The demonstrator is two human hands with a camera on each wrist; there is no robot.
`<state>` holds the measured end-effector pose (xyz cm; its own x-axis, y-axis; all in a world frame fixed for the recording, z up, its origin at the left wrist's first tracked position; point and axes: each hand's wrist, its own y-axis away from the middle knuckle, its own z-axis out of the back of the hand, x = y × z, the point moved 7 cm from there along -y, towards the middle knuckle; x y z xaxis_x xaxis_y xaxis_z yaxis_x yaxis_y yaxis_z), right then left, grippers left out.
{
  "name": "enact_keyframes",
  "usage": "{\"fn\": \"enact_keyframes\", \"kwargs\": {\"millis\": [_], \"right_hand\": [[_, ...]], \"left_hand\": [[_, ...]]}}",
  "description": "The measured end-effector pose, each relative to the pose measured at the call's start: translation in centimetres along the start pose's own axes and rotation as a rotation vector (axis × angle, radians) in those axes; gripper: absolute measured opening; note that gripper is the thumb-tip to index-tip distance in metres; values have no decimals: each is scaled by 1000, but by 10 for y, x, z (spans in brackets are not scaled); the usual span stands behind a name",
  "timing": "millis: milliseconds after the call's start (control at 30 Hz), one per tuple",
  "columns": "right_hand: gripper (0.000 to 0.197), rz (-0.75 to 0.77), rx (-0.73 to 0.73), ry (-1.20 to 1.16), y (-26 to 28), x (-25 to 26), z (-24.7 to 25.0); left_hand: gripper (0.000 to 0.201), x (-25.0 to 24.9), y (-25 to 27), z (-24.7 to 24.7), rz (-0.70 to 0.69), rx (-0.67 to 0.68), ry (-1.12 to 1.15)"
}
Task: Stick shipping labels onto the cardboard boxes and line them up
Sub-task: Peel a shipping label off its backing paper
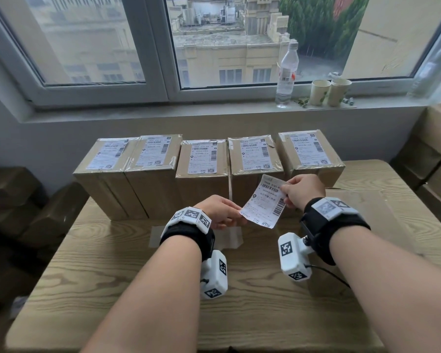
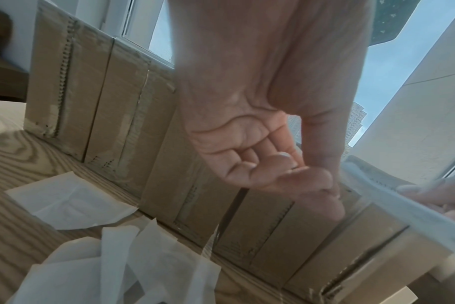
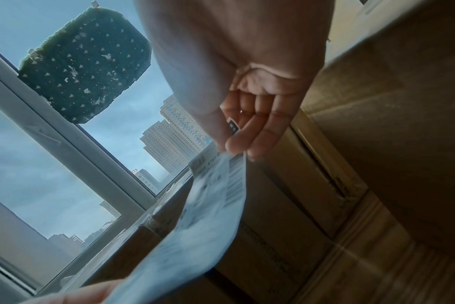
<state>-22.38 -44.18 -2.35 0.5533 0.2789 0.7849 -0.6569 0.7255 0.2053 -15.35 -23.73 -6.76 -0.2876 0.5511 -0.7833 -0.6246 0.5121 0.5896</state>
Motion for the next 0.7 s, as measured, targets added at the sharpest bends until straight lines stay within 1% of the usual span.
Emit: {"fn": "enact_keyframes", "kwargs": {"millis": [33,133,167,267,367,533,600,700], "right_hand": [[16,-5,1,8,0,-1,0],[13,-4,19,29,2,-1,-1],[12,8,32,26,2,-1,-2],[10,50,77,9,4,3,-6],[12,92,94,9,4,5,-8],[17,130,113,-57,5,10,-13],[15,138,147,-61,6,12,-15],[11,143,223,-48,8,14,-21]], "left_hand": [[11,-1,-1,-1,6,-6,24],[27,-3,-1,0,18,-46,102],[26,-4,-1,1,8,-47,91],[5,-4,0,2,-25,-36,2],[5,-1,-4,3,-17,-52,-47],[7,2,-6,6,-8,-93,-106],[13,1,-6,8,-33,-134,-131],[25,-9,-4,18,-145,-266,-141]]}}
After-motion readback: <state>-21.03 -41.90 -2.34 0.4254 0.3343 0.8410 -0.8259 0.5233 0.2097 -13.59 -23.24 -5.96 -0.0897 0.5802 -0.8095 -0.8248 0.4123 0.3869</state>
